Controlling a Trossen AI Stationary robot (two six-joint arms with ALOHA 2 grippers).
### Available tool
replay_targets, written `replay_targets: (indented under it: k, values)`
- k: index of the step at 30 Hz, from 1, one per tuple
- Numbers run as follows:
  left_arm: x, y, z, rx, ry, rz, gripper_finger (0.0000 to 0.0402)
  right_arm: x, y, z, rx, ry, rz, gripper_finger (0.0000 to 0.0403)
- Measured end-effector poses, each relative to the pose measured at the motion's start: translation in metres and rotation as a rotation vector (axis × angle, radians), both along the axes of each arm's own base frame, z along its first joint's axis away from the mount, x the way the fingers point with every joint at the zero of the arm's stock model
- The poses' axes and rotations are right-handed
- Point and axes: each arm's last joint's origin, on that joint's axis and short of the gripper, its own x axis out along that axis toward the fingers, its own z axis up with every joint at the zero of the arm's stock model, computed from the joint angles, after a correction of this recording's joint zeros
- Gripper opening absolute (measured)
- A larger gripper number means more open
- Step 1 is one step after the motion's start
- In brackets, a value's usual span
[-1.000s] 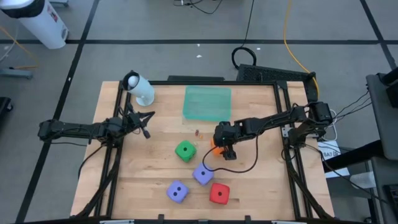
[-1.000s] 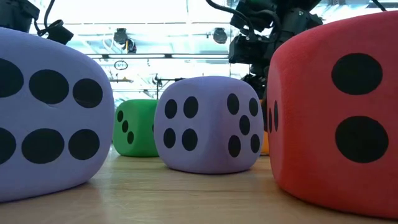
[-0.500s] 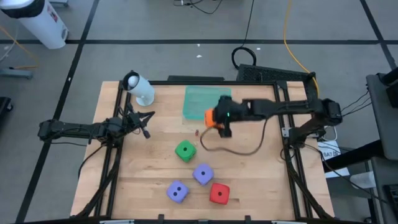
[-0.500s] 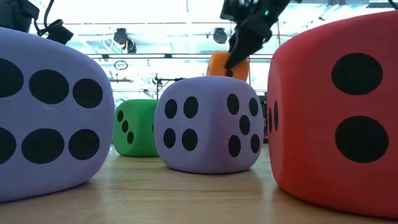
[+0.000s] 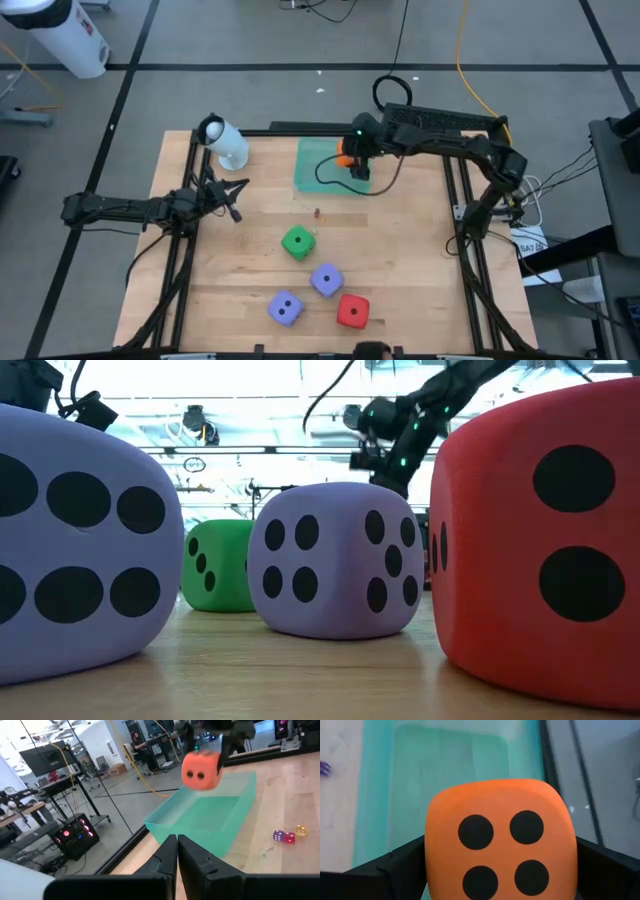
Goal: Pick & Place Dice
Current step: Put the big orange dice into the bin
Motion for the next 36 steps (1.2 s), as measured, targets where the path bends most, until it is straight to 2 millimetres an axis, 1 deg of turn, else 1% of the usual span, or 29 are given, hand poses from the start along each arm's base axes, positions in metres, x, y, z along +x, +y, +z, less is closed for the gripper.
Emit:
replay_targets:
  k: [3, 9, 13, 16, 27, 31, 36]
  values:
    - [0.0, 0.0, 0.0, 0.003, 0.002, 0.0, 0.0026, 0.005, -0.008, -0.015, 0.003, 0.022, -0.005, 0.0393]
    - [0.0, 0.0, 0.001, 0.003, -0.004, 0.0, 0.0026, 0.006, -0.022, -0.043, 0.059, 0.087, -0.021, 0.0393]
    - [0.0, 0.0, 0.002, 0.004, -0.022, 0.0, 0.0026, 0.007, -0.03, -0.052, 0.103, 0.063, -0.038, 0.0393]
    - [0.0, 0.0, 0.003, 0.005, -0.025, 0.0, 0.0026, 0.007, -0.033, -0.055, 0.127, 0.055, -0.042, 0.0393]
    - [0.0, 0.0, 0.003, 0.003, -0.027, 0.0, 0.0026, 0.006, -0.032, -0.055, 0.157, 0.042, -0.073, 0.0398]
    - [0.0, 0.0, 0.003, 0.002, -0.028, 0.0, 0.0026, 0.006, -0.031, -0.055, 0.16, 0.046, -0.062, 0.0399]
    - [0.0, 0.0, 0.003, 0.002, -0.028, 0.0, 0.0026, 0.006, -0.025, -0.05, 0.159, 0.049, -0.038, 0.0399]
